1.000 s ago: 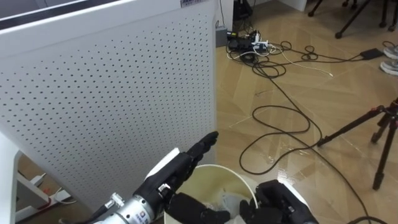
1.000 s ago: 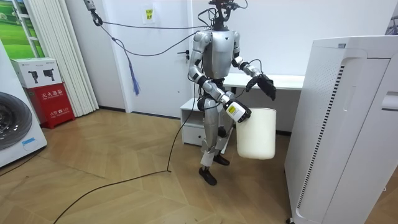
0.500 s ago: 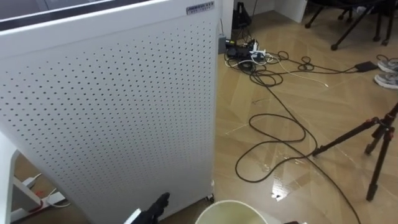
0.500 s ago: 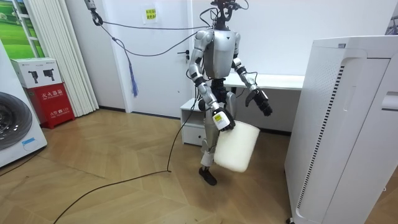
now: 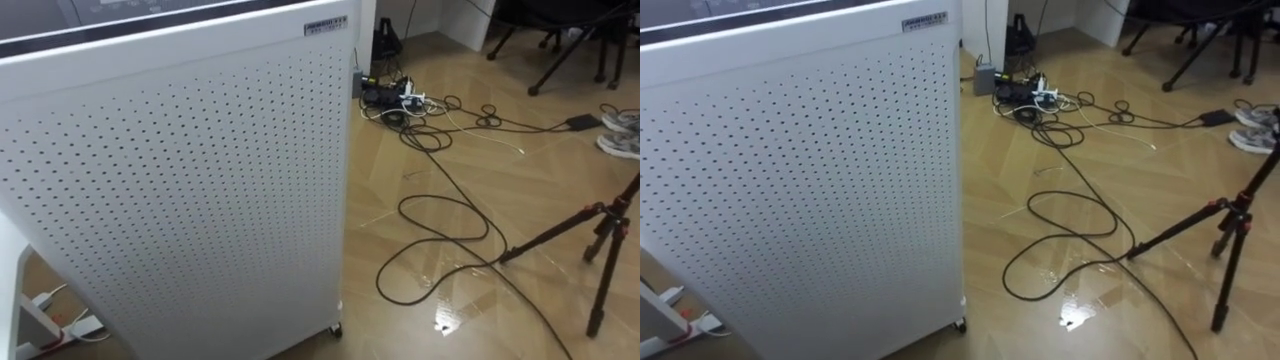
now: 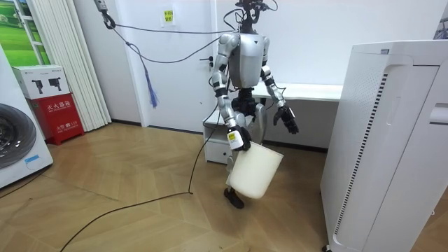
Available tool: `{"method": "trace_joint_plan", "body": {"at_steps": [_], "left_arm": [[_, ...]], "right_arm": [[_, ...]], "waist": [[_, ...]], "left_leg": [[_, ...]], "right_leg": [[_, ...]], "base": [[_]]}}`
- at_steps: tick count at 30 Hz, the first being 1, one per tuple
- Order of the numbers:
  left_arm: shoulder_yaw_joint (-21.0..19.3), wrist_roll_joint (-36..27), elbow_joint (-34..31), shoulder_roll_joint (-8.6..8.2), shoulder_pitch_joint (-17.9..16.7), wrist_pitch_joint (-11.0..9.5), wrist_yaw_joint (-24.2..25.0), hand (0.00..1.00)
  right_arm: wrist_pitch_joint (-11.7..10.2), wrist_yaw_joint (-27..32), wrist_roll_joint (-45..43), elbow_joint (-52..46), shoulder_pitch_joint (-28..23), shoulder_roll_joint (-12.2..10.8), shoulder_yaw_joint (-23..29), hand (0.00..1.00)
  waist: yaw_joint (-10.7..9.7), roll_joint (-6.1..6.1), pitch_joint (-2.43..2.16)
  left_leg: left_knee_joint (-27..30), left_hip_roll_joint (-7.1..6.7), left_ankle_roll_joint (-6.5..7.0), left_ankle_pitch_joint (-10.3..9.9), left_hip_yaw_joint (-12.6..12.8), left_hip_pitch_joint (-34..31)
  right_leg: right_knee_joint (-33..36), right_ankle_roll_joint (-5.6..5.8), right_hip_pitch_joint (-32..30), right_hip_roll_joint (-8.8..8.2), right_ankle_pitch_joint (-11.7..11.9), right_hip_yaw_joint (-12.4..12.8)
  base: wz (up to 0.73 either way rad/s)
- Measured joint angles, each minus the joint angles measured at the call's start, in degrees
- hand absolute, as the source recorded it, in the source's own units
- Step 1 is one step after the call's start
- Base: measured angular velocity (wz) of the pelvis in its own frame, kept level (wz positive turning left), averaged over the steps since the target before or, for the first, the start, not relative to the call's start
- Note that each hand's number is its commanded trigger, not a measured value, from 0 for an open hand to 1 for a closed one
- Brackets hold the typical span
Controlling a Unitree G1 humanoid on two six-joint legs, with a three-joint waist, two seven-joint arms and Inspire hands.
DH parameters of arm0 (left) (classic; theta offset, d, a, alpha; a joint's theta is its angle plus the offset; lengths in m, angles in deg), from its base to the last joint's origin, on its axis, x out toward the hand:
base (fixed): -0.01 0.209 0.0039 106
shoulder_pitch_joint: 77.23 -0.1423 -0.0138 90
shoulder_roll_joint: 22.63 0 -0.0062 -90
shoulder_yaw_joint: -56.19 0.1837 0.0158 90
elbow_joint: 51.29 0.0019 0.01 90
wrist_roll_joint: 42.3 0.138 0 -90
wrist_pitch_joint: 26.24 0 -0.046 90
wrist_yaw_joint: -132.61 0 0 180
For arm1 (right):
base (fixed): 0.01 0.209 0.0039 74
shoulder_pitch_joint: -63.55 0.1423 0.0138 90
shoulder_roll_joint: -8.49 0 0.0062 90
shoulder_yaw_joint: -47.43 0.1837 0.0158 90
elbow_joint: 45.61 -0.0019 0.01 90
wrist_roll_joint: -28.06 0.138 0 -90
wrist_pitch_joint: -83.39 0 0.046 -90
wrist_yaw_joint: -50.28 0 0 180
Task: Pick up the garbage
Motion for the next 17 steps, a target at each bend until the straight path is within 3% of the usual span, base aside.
{"method": "trace_joint_plan", "body": {"at_steps": [5, 9, 13, 17], "left_arm": [[-2.6, -0.3, 3.4, -0.77, -2.7, 0.0, 0.2, 0.0], [-3.9, -3.4, 9.9, -2.47, -3.4, 0.9, 0.8, 0.0], [-6.0, -4.5, 12.5, -3.61, -3.7, 1.1, 1.4, 0.0], [-8.6, -6.1, 14.6, -4.58, -3.7, 2.5, 2.1, 0.0]], "right_arm": [[-0.2, -0.2, -0.3, 5.0, -0.3, -1.5, 3.7, 1.0], [-0.3, -0.2, 2.1, 9.3, -0.8, -3.5, 7.7, 1.0], [-0.3, -0.2, 4.9, 11.8, -1.6, -4.1, 9.5, 1.0], [-0.2, -0.3, 4.1, 12.3, -2.3, -5.4, 13.6, 1.0]], "waist": [[0.0, -0.02, -0.02], [-0.1, -0.21, -0.13], [-0.1, -0.36, -0.31], [-0.2, -0.13, -0.38]], "left_leg": [[-0.5, 0.34, -0.1, -0.4, -0.1, 0.0], [-1.0, 0.55, -0.27, -0.5, -0.1, 0.9], [-1.1, 0.74, -0.43, -0.9, -0.3, 1.5], [-1.1, 0.72, -0.54, -1.0, -0.5, 1.9]], "right_leg": [[0.0, 0.04, 0.0, 0.44, -0.1, 0.7], [-0.9, -0.1, 1.2, 1.04, 0.1, 0.8], [-1.8, -0.1, 2.2, 1.2, 0.1, 0.4], [-2.1, -0.06, 2.8, 1.19, 0.1, 0.2]], "base": [[0.0], [0.0], [0.02], [0.0]]}}
